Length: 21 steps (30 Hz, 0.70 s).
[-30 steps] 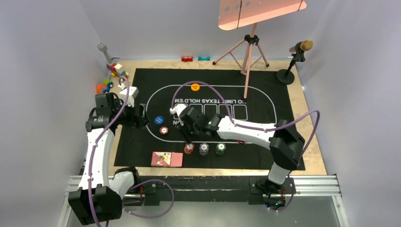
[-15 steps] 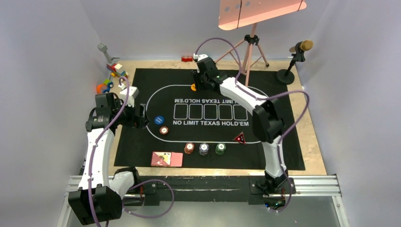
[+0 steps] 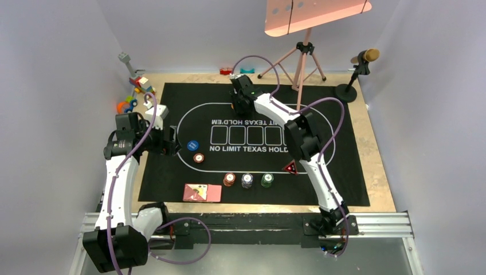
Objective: Distribute texas hold em gaming equipment
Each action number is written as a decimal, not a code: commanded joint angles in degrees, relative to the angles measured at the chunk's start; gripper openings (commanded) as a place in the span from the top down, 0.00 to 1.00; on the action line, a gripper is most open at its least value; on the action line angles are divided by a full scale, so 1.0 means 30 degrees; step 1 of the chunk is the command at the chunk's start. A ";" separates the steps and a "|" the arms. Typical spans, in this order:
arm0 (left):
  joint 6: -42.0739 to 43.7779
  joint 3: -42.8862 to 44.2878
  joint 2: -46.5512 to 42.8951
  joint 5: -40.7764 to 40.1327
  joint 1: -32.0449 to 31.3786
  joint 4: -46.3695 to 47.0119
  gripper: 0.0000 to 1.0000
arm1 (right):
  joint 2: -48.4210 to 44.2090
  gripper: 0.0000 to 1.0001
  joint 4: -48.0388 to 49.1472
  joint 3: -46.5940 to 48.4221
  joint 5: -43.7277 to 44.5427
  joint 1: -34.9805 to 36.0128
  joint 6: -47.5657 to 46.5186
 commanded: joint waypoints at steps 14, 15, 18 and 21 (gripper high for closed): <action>0.0427 -0.0001 -0.0204 0.0461 0.0159 0.0640 0.00 | -0.3399 0.85 0.1407 -0.3911 0.0492 0.0003 -0.0072; 0.0407 -0.0002 -0.0233 0.0424 0.0157 0.0636 0.00 | -0.3311 0.84 0.1354 -0.3795 0.0420 -0.0008 -0.0074; 0.0397 -0.0027 -0.0326 0.0430 0.0144 0.0680 0.00 | -0.2975 0.83 0.1149 -0.3236 0.0198 0.0002 -0.0107; 0.0384 -0.0047 -0.0384 0.0404 0.0147 0.0692 0.00 | -0.2585 0.82 0.1011 -0.2720 0.0159 -0.0007 -0.0243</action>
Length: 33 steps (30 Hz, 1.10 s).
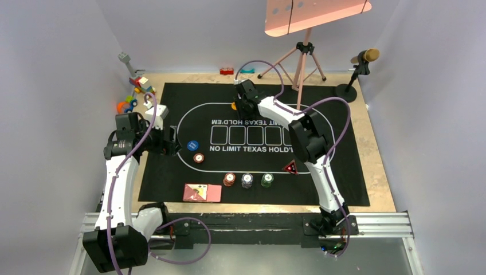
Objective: Distribute texas hold em gaming equipment
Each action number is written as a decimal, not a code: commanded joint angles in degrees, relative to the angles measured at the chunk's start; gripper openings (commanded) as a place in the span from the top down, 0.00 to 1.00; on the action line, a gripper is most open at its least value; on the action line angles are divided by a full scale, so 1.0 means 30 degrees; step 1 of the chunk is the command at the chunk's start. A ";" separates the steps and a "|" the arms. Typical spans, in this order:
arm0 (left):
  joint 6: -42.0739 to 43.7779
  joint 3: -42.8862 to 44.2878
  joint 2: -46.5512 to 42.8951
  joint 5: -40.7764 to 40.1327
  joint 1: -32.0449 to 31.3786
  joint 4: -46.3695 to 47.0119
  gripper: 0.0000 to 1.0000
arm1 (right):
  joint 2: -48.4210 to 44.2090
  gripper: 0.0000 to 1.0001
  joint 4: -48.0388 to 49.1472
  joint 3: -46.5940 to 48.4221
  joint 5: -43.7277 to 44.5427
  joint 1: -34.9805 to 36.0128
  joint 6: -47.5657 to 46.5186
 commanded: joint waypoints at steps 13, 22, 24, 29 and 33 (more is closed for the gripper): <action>0.0405 -0.0058 -0.0407 0.0409 0.0157 0.0706 0.00 | -0.0609 0.31 0.0606 0.0729 -0.0340 -0.0020 -0.0308; 0.0383 -0.0096 -0.0518 0.0379 0.0137 0.0721 0.00 | -0.3058 0.14 0.1005 -0.0094 0.0350 0.0132 -0.0186; 0.0380 -0.0118 -0.0584 0.0398 0.0159 0.0738 0.00 | -0.4594 0.13 0.1144 -0.1136 0.0354 0.0385 -0.0139; 0.0491 -0.0246 -0.0859 0.0626 0.0157 0.0785 0.00 | -0.8500 0.09 0.1688 -0.5275 0.0256 0.2330 -0.0249; 0.0494 -0.0353 -0.1061 0.0639 0.0160 0.0835 0.00 | -1.0943 0.07 0.1481 -0.8820 -0.0005 0.4709 0.0214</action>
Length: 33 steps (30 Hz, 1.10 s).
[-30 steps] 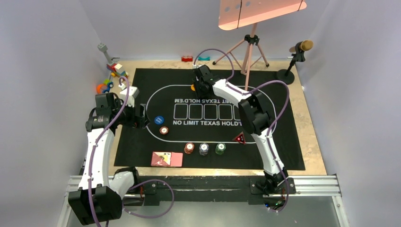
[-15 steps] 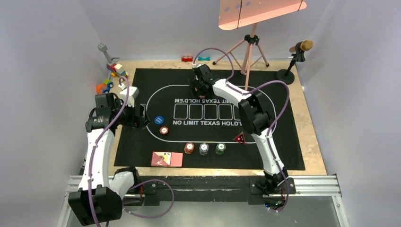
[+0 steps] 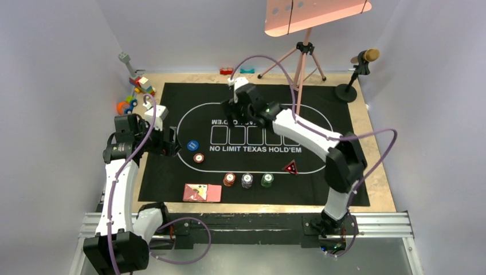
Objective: Distribute texas hold em gaming equipment
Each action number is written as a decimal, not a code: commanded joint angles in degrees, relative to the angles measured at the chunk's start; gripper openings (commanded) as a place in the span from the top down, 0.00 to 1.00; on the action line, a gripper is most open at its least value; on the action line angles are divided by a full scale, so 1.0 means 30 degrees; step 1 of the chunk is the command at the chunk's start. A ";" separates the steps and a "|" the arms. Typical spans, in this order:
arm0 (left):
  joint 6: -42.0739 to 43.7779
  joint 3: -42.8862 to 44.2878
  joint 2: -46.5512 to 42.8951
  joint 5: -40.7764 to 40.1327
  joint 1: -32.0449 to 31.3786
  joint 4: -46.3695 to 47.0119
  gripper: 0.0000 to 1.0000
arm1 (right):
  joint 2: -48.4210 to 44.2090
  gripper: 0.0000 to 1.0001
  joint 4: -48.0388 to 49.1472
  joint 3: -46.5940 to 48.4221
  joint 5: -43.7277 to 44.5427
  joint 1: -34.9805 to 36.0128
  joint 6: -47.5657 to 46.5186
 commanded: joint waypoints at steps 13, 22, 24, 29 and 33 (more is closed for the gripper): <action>0.0460 -0.0170 -0.0343 0.0517 0.0157 0.0775 0.00 | -0.3631 0.06 0.1191 -0.7721 -0.2028 0.6981 0.1824; 0.0435 -0.0192 -0.0391 0.0483 0.0153 0.0809 0.00 | -0.1874 0.08 0.2108 -0.8370 -0.2644 0.7210 0.2040; 0.0431 -0.0199 -0.0409 0.0455 0.0138 0.0806 0.00 | -0.1604 0.10 0.2120 -0.8379 -0.2572 0.7223 0.2004; 0.0429 -0.0200 -0.0405 0.0455 0.0154 0.0822 0.00 | -0.1139 0.15 0.2241 -0.8411 -0.2446 0.7212 0.1916; 0.0455 -0.0208 -0.0434 0.0454 0.0153 0.0810 0.00 | -0.0915 0.21 0.2307 -0.8384 -0.2525 0.7225 0.1916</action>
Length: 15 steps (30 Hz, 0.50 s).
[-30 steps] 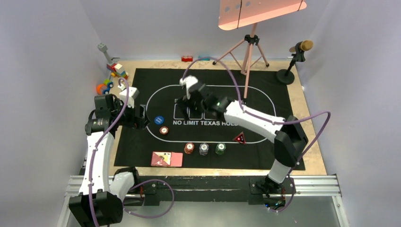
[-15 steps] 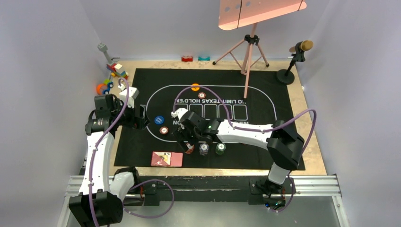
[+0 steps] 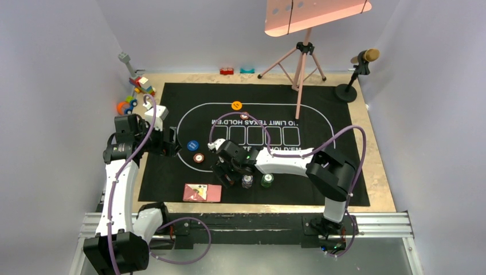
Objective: Distribute texas hold em gaming equipment
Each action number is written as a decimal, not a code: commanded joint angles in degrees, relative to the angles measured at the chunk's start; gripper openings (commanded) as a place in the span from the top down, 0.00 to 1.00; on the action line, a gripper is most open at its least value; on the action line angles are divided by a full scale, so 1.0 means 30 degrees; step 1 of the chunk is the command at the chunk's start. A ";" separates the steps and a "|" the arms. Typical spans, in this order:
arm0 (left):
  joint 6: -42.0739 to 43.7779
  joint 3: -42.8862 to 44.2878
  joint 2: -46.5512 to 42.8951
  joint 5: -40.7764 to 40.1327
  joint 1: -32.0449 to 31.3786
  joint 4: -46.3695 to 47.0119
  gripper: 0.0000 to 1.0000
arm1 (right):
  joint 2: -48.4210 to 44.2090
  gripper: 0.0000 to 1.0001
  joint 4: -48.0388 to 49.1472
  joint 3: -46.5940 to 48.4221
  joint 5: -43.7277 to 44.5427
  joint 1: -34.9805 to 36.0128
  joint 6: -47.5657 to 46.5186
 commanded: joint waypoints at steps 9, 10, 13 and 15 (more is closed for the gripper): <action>0.0391 -0.0098 -0.0267 0.0316 0.0143 0.0710 0.00 | 0.0036 0.30 0.0818 0.0092 -0.0255 0.0101 0.0241; 0.0400 -0.0105 -0.0258 0.0316 0.0155 0.0698 0.00 | 0.0001 0.31 0.0834 0.0070 -0.0252 0.0099 0.0233; 0.0391 -0.0098 -0.0265 0.0316 0.0161 0.0705 0.00 | -0.0185 0.36 0.0718 0.0177 -0.0210 0.0099 0.0227; 0.0391 -0.0098 -0.0282 0.0289 0.0161 0.0707 0.00 | -0.0388 0.39 0.0650 0.0208 -0.0210 0.0099 0.0263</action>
